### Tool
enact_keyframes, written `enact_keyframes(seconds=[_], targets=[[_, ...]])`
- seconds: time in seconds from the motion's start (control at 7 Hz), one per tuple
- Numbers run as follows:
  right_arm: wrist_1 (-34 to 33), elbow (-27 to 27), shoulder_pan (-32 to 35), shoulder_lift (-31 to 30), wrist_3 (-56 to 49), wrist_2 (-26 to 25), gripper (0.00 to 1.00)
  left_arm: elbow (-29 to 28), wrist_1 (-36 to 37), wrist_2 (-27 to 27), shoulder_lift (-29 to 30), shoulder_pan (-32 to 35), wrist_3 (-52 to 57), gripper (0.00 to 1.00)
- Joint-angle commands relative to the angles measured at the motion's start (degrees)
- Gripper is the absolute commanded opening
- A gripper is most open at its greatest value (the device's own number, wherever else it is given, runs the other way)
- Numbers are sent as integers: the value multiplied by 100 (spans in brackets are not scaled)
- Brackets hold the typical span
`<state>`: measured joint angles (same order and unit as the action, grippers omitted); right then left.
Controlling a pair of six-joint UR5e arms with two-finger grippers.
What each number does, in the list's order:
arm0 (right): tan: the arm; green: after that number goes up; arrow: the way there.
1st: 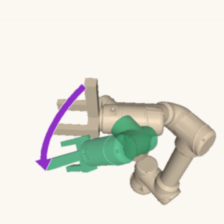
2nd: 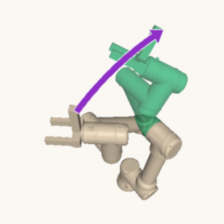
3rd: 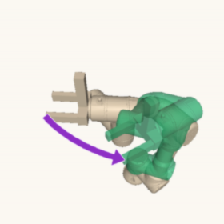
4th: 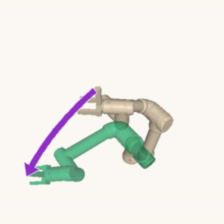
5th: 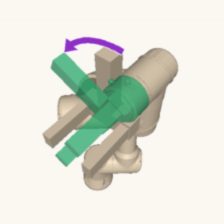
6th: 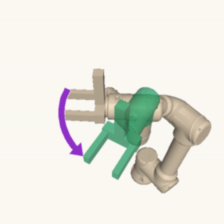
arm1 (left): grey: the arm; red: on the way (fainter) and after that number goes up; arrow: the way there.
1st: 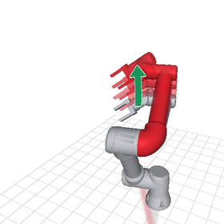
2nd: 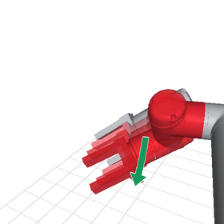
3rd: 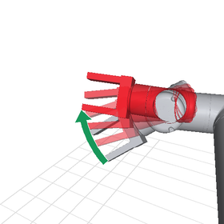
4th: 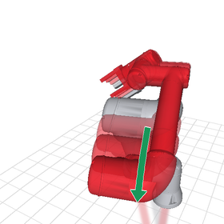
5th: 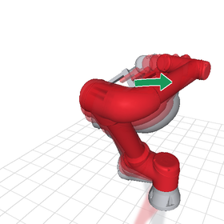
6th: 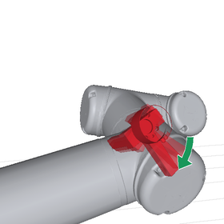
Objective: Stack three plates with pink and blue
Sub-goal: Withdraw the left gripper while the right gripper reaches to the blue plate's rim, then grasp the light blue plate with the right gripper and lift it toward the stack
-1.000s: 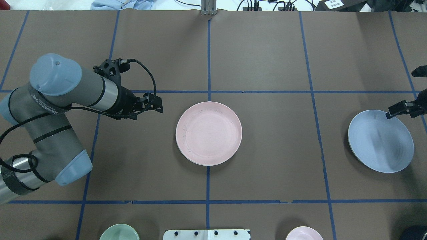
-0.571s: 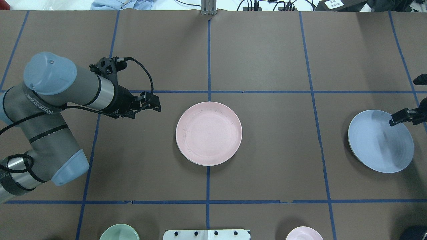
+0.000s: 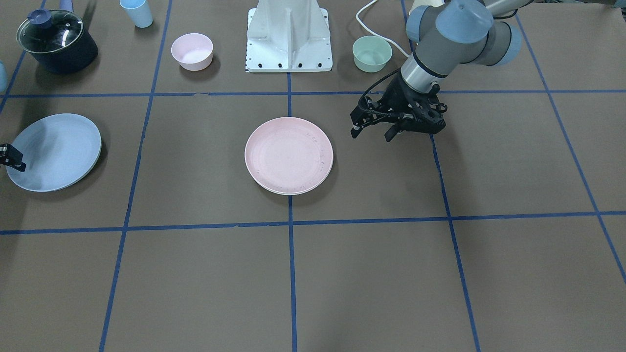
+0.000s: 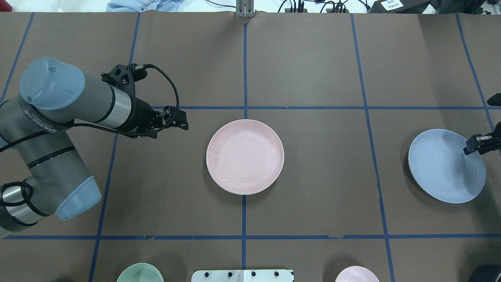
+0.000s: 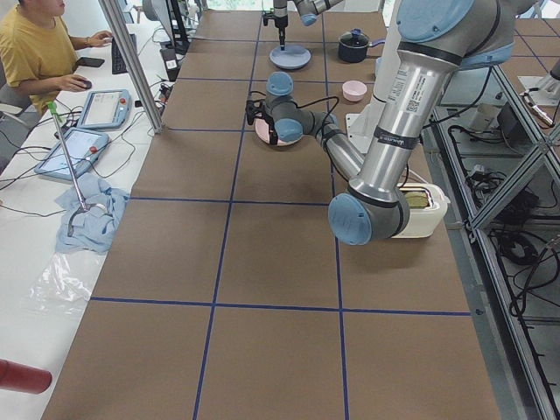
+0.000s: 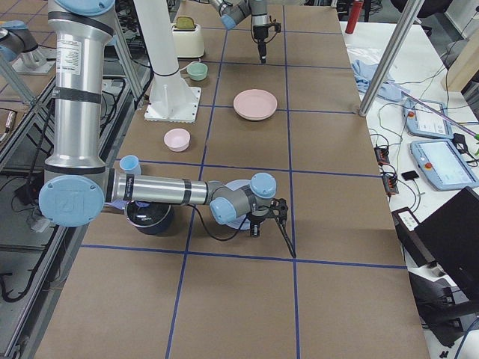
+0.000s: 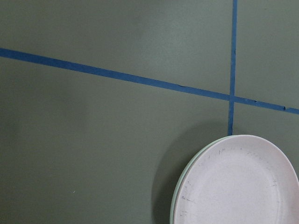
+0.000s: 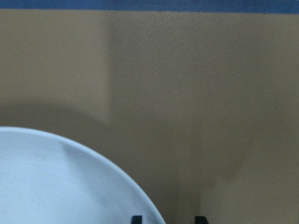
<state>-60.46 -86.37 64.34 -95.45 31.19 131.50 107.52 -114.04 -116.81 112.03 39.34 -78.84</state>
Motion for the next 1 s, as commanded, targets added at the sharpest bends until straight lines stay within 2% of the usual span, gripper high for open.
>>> enact_keyframes(seconds=[0.0, 0.57, 0.86], targets=[[-1, 32, -1, 0, 27, 42, 0, 93, 118, 0, 3, -5, 0, 100], [-1, -388, 261, -18, 62, 981, 0, 85, 118, 0, -6, -5, 0, 100], [-1, -635, 316, 427, 744, 1089, 0, 93, 110, 0, -93, 4, 35, 100]])
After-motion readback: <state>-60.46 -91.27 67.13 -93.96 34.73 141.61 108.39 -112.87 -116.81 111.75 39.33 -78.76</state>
